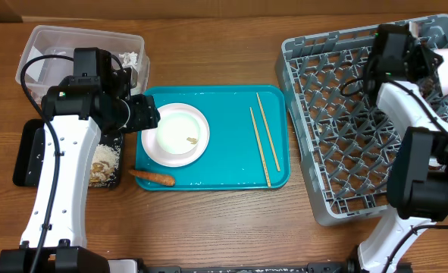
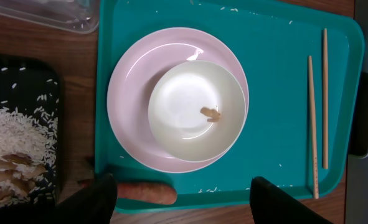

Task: Sort waste into correct bins and load items into the dishwasher
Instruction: 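Set the pink bowl in the rack's upper right corner and release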

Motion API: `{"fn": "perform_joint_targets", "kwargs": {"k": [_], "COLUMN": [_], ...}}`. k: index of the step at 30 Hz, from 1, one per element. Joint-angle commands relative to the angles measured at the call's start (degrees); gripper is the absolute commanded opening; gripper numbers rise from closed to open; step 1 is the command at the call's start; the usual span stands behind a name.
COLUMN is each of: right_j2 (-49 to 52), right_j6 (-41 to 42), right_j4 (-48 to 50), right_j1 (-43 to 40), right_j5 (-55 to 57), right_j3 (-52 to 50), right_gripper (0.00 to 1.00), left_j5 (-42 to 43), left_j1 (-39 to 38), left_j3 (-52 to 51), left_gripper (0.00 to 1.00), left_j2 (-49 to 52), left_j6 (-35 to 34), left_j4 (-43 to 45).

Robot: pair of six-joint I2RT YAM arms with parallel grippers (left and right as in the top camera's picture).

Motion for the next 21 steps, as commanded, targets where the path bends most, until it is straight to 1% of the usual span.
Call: {"fn": "perform_joint_targets", "kwargs": {"k": [1, 3, 7, 9, 12, 13, 15, 16, 19, 21], "right_j2": [-1.5, -2.4, -2.8, -3.3, -5.5, -6.4, -9.1, -11.3, -15.6, -18.3], "right_j6": [9.4, 12.2, 15.6, 18.3, 27.0, 30.1, 37.9, 42.6, 47.8, 47.9], "right_j4": [-2.3, -6.4, -9.1, -9.9, -15.9, -18.5, -24.0, -27.3, -34.2, -39.1], "right_j1": [0.5, 0.5, 0.5, 0.5, 0.7, 0.7, 0.5, 0.3, 0.3, 0.5], "right_j5": [0.1, -2.2, -3.0, -3.7, -9.0, -11.8, -19.6, -26.6, -38.7, -49.1], "right_j3": [-0.4, -0.4, -0.4, -0.4, -0.3, -0.3, -0.3, -0.3, -0.3, -0.3], "right_gripper": [0.2, 0.21, 0.22, 0.25, 0.29, 0.29, 0.38, 0.42, 0.43, 0.38], "left_j5": [-0.3, -0.3, -0.3, -0.3, -0.3, -0.3, -0.3, -0.3, -0.3, -0.3], "left_j1": [-0.5, -0.5, -0.5, -0.5, -0.5, -0.5, -0.5, -0.5, -0.5, -0.5], "left_j3": [0.5, 0.5, 0.5, 0.5, 0.5, 0.5, 0.5, 0.5, 0.5, 0.5], "left_gripper": [0.71, 0.71, 0.71, 0.71, 0.71, 0.71, 0.71, 0.71, 0.71, 0.71], "left_j2": [-0.4, -0.4, -0.4, -0.4, -0.4, -0.4, -0.4, -0.4, -0.4, -0.4], "left_j6": [-0.2, -0.2, -0.2, -0.2, -0.2, -0.2, -0.2, -0.2, -0.2, -0.2], "left_j4": [0.1, 0.1, 0.1, 0.1, 0.1, 0.1, 0.0, -0.1, -0.2, -0.2]}}
